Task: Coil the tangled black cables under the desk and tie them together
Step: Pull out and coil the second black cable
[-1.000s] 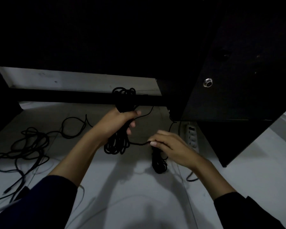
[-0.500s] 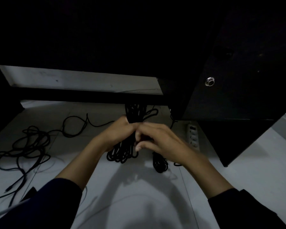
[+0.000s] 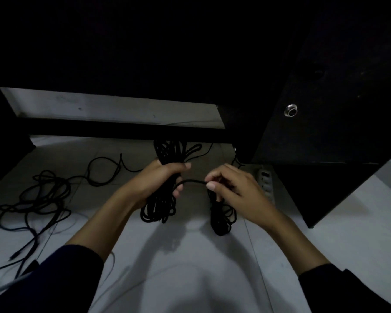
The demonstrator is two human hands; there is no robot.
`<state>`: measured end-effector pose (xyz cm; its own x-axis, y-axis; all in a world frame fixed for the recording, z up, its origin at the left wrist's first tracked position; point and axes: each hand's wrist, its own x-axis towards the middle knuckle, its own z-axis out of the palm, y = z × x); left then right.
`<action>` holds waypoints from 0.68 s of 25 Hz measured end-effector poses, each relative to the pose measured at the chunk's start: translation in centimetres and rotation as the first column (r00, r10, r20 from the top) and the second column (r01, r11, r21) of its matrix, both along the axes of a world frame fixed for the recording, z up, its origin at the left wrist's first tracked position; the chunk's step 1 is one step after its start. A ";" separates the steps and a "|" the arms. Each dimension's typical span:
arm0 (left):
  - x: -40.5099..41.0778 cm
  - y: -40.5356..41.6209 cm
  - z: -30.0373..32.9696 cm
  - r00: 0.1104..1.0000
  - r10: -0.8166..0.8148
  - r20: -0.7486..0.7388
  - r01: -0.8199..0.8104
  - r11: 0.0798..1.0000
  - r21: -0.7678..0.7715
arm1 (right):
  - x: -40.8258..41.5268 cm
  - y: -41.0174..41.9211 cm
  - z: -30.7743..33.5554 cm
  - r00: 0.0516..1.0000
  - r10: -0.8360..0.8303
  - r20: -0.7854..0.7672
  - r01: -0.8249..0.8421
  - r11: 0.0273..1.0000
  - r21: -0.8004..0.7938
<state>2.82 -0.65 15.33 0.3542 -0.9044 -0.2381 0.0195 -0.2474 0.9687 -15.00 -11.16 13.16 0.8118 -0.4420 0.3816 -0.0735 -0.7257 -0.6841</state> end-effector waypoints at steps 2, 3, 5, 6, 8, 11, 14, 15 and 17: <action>0.1 0.1 0.1 0.994 -0.021 -0.107 0.019 1.000 -0.020 | 0.1 -0.2 -0.5 0.999 -0.037 0.007 0.037 0.994 -0.100; -0.1 0.0 0.2 0.989 -0.063 -0.136 0.059 0.998 -0.028 | 0.4 -0.2 -0.5 0.999 -0.044 0.020 0.047 0.987 -0.153; -0.6 -0.1 0.1 0.978 -0.176 -0.112 0.175 0.984 -0.016 | 1.1 0.0 -0.4 0.998 -0.025 0.053 0.037 0.972 -0.232; -0.9 -0.1 0.1 0.973 -0.208 -0.096 0.208 0.978 -0.007 | 1.4 0.0 -0.4 0.998 -0.006 0.063 0.024 0.960 -0.279; -1.0 -0.1 0.0 0.979 -0.183 -0.090 0.183 0.983 -0.012 | 1.8 0.1 -0.4 0.999 0.009 0.038 0.006 0.925 -0.380; -0.7 0.2 0.2 0.986 -0.156 -0.052 0.155 0.988 -0.022 | 1.7 -0.1 -0.4 0.999 -0.041 0.029 0.050 0.903 -0.427; 0.1 0.6 0.5 0.986 -0.123 -0.111 0.124 0.992 0.000 | 0.7 -1.1 -0.4 0.985 -0.144 0.091 0.163 0.953 -0.257; 0.5 0.7 0.5 0.988 -0.105 -0.115 0.106 0.994 0.003 | 0.3 -1.3 -0.4 0.985 -0.149 0.086 0.165 0.958 -0.234; 0.8 0.7 0.2 0.994 -0.095 -0.058 0.094 0.996 -0.006 | 0.2 -1.0 -0.1 0.993 -0.106 0.058 0.117 0.969 -0.218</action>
